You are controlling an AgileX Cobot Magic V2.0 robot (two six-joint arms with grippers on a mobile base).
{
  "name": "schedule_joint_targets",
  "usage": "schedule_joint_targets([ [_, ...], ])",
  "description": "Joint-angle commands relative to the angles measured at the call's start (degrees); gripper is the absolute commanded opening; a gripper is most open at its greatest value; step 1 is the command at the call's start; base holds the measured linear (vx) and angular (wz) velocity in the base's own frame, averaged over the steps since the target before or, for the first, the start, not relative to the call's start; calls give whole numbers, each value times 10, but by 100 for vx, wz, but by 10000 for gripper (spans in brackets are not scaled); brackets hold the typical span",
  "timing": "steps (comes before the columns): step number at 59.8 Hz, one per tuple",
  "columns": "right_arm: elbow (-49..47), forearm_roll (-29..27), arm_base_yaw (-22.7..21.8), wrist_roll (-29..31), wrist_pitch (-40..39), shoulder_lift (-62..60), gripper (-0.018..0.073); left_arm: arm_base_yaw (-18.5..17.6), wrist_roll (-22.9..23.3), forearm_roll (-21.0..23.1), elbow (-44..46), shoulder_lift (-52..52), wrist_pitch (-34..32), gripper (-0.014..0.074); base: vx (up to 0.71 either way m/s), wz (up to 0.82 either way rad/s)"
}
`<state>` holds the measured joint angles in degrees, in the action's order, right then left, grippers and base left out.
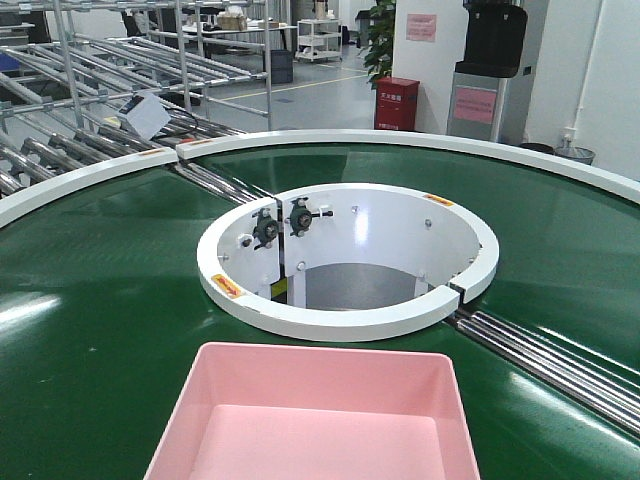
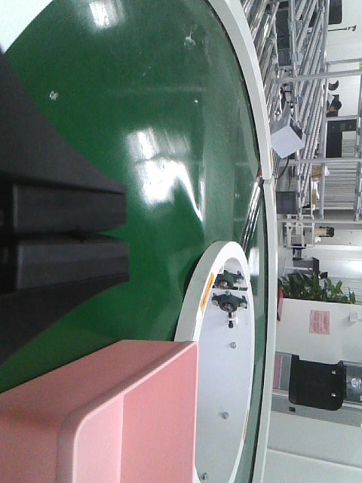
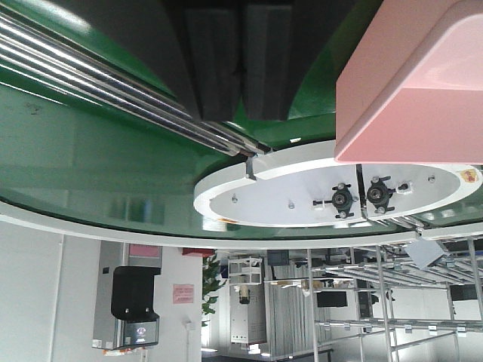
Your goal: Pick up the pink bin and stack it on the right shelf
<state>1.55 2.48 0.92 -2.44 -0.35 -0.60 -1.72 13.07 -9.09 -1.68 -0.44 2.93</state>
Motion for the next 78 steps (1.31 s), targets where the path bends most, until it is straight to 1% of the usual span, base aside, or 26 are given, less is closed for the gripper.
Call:
schedule_joint_targets([
  [1,3,2,2,4,-46,-8,-9,0,3,0,-8,-11,-48,3,0,0],
  [29,3,2,2,4,-53,-8,-9,0,4,0,-8,-11,-49,3,0,0],
  [32,3,2,2,4,-71,-8,-9,0,4,0,-8,-11,-56,3,0,0],
  [36,-4,1,2,0,-84,-8,-9,0,4,0,-5,-11,-93,3,0,0],
  [38,-17,0,2,-3,-77,-8,-9,0,8,0,6,-11,-118,3,0,0],
  [40,-34,0,2,-3,-65,-8,-9,0,11,0,19,-11,-126,3,0,0],
  [44,-83,1,2,-2,-18,-7,-9,0,18,-1,59,-10,-123,3,0,0],
  [48,-153,1,2,-2,52,11,-9,0,16,-2,121,4,-89,3,0,0],
  [52,-216,2,2,9,140,43,-9,0,16,-2,183,31,-19,3,0,0],
  [55,-265,2,2,21,205,78,-9,0,14,-2,234,60,54,3,0,0],
  [61,-348,-16,2,38,321,161,-9,0,-30,-1,322,127,211,3,0,0],
  [64,-371,-25,2,38,359,198,-9,0,-38,0,347,155,266,3,0,0],
  [69,-380,-35,2,35,373,245,-9,0,-38,0,358,187,313,3,0,0],
  [78,-377,-34,2,36,391,317,-6,0,-37,1,355,221,326,6,0,0],
])
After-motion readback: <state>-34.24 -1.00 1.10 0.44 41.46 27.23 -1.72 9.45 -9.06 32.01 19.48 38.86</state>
